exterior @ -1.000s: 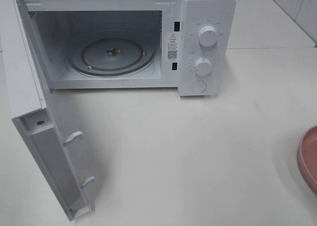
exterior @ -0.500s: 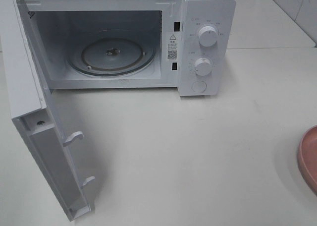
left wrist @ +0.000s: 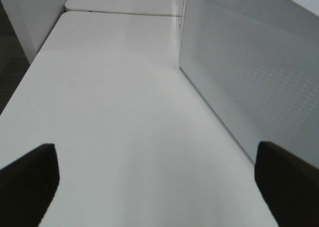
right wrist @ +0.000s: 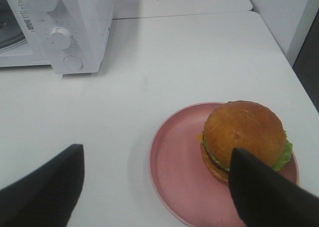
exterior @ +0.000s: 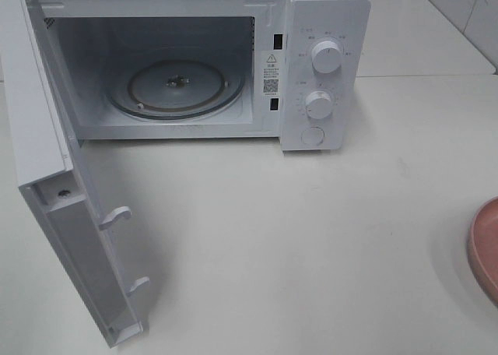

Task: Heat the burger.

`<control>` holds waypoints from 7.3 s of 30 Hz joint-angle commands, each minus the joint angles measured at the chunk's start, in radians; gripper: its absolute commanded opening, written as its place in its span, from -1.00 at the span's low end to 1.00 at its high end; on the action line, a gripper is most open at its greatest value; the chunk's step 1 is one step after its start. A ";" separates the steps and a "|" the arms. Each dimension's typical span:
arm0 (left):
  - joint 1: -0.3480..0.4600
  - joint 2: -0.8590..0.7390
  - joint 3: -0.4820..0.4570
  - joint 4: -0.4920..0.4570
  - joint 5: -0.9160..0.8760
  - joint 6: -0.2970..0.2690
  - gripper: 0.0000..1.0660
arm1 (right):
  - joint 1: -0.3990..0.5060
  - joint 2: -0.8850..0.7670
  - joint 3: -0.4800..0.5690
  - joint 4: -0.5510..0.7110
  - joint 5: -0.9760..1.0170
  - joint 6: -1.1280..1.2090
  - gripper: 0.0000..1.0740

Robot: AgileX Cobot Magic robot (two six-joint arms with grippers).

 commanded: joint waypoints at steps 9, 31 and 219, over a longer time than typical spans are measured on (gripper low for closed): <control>0.002 -0.006 0.002 0.002 0.001 -0.006 0.88 | -0.012 -0.028 0.002 0.001 -0.008 -0.016 0.42; 0.002 -0.006 0.002 0.002 0.001 -0.006 0.88 | -0.012 -0.028 0.002 0.001 -0.008 -0.016 0.42; -0.580 1.495 -0.471 -0.083 -0.172 -0.021 0.84 | -0.012 -0.028 0.002 0.000 -0.008 -0.016 0.42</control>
